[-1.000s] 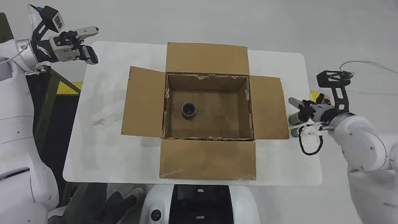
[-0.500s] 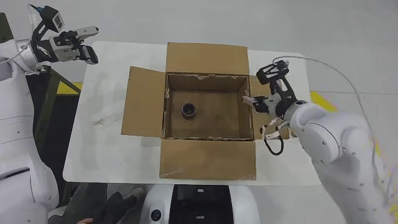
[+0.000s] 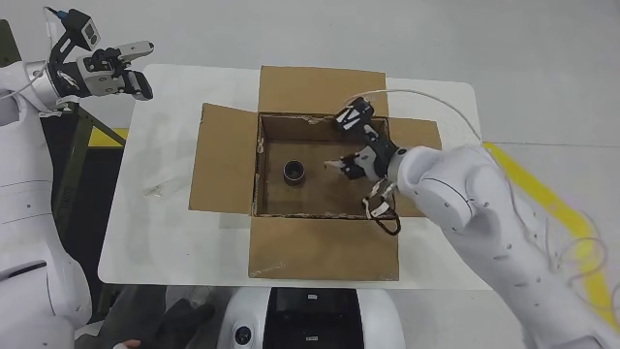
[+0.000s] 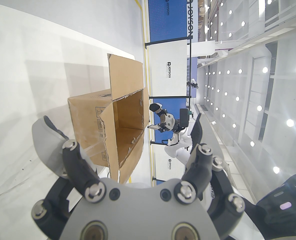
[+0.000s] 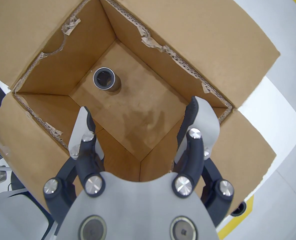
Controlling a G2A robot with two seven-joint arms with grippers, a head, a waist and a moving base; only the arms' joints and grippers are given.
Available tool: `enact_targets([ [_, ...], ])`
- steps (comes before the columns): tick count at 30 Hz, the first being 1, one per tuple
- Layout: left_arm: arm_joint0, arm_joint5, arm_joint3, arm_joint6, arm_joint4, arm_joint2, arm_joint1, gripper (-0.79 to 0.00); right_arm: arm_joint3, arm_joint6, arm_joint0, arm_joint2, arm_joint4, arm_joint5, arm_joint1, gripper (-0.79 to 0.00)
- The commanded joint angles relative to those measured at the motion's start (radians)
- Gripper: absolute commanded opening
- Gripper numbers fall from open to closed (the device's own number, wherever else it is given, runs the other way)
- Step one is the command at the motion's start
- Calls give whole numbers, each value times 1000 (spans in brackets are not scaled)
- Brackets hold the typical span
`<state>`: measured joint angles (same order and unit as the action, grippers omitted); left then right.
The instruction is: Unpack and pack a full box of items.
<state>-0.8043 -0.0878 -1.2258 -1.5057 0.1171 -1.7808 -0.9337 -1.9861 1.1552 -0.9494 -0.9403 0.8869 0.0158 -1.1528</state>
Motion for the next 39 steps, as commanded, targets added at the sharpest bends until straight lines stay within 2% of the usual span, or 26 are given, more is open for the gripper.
enact_targets([
  [1, 0, 0, 0, 0, 0, 0, 0, 0, 27, 4, 20, 17, -25, 23, -5, -55],
  [3, 0, 0, 0, 0, 0, 0, 0, 0, 49, 11, 36, 36, -30, 29, -10, 0],
  [10, 0, 0, 0, 0, 0, 0, 0, 0, 112, 34, 75, 78, -49, 43, -24, 0],
  [33, 0, 0, 0, 0, 0, 0, 0, 0, 114, 33, 76, 79, -50, 42, -24, 0],
  [39, 0, 0, 0, 0, 0, 0, 0, 0, 177, -44, 90, 109, -26, 216, -26, 0],
])
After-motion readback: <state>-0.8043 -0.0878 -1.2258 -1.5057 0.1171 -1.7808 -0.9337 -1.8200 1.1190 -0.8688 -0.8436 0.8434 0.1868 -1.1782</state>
